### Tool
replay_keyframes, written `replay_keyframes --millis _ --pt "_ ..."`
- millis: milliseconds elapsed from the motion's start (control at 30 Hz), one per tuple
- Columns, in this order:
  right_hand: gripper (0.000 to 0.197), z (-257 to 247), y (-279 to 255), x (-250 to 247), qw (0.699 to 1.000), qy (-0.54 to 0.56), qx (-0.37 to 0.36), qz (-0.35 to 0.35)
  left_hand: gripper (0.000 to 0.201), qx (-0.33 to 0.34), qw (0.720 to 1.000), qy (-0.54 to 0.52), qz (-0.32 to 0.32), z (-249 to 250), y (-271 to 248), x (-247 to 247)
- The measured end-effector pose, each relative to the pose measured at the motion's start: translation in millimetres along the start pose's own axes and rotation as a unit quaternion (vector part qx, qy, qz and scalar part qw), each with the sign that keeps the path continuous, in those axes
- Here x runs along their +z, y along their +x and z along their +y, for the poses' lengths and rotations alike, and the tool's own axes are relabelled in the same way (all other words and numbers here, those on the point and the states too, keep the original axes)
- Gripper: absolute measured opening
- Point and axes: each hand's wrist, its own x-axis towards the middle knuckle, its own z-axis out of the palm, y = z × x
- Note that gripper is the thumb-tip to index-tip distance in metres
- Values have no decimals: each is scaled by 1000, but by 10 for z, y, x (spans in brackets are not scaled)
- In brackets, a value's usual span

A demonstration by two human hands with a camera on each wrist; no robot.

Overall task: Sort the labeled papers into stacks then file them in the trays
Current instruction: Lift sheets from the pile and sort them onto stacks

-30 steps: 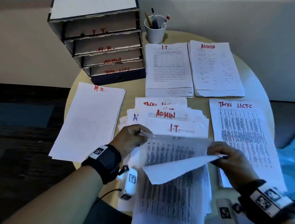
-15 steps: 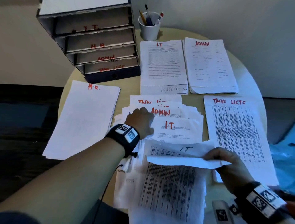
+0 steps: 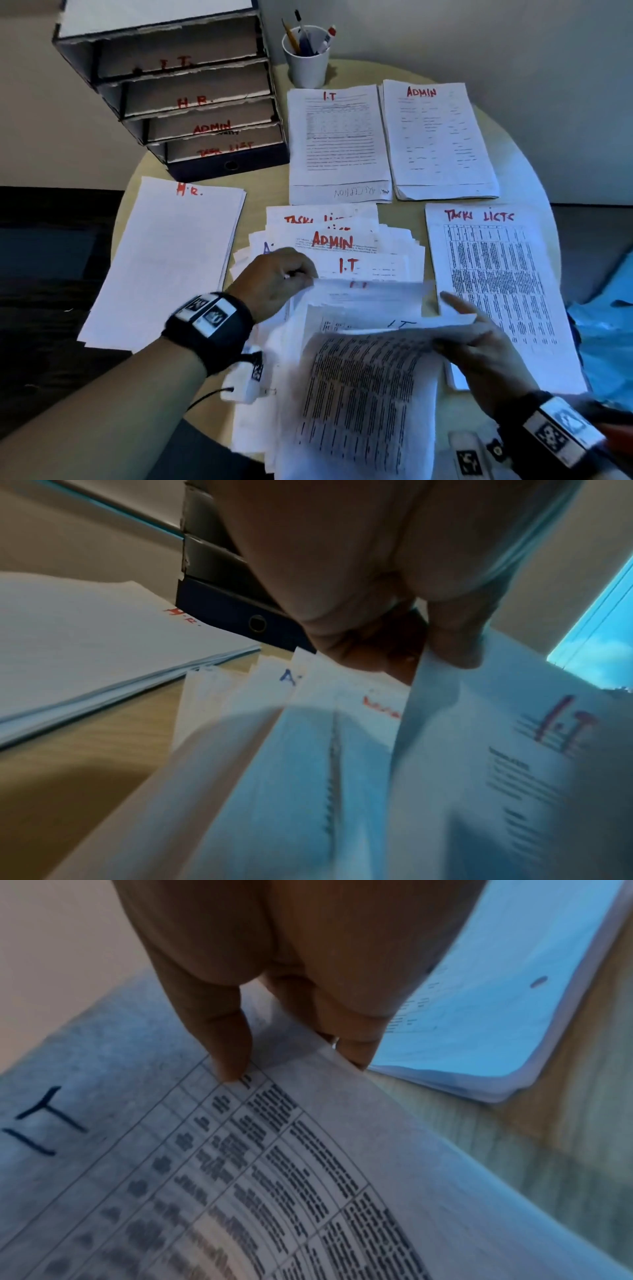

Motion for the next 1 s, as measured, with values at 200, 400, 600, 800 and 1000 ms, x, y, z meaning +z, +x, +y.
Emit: replay_keyframes --millis 200,400,600,800,1000 --pt "57 76 88 21 999 -47 4 0 20 -17 986 -159 -53 99 -304 2" --pt "31 16 105 123 996 -89 -3 -7 21 -108 982 -152 3 59 92 -23" --pt "20 69 23 48 997 -54 27 -42 61 -88 931 340 -95 -80 506 127" --pt "12 114 3 -2 999 -29 33 -24 57 -87 941 321 -61 -109 510 234" --pt "50 79 61 38 1000 -22 10 -11 20 45 971 215 99 -246 261 265"
